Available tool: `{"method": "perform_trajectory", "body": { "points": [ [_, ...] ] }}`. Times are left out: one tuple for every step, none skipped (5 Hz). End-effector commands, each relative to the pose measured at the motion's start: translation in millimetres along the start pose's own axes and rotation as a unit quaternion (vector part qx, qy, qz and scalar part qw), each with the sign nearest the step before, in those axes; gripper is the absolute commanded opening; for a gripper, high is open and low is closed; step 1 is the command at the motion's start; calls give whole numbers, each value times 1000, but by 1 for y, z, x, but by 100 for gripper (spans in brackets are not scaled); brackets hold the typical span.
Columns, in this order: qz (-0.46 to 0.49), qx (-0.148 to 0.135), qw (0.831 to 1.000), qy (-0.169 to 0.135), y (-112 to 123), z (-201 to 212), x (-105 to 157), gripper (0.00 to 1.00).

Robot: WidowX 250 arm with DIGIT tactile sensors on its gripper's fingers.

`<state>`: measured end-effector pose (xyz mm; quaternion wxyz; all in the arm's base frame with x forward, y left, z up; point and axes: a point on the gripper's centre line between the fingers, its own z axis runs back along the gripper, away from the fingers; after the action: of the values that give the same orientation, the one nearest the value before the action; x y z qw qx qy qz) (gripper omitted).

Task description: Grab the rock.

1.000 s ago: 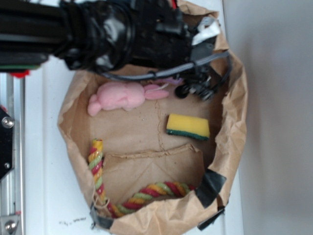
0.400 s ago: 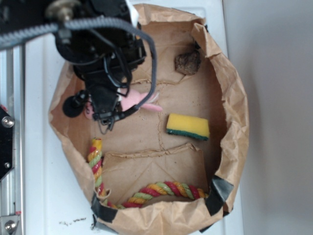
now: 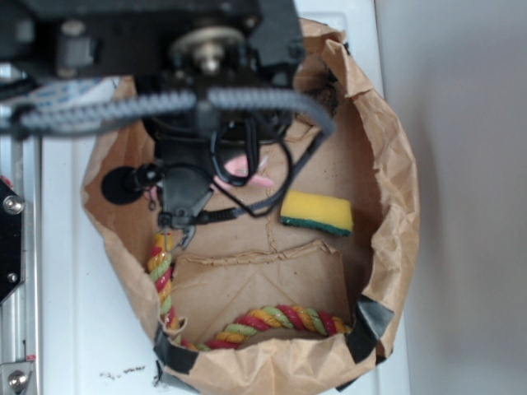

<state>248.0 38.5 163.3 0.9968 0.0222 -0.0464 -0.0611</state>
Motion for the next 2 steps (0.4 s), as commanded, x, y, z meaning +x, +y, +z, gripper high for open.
{"method": "perform_trajectory", "body": {
  "points": [
    [101, 39, 990, -88, 26, 17, 11, 100],
    [216, 11, 968, -124, 50, -13, 10, 100]
  ]
}}
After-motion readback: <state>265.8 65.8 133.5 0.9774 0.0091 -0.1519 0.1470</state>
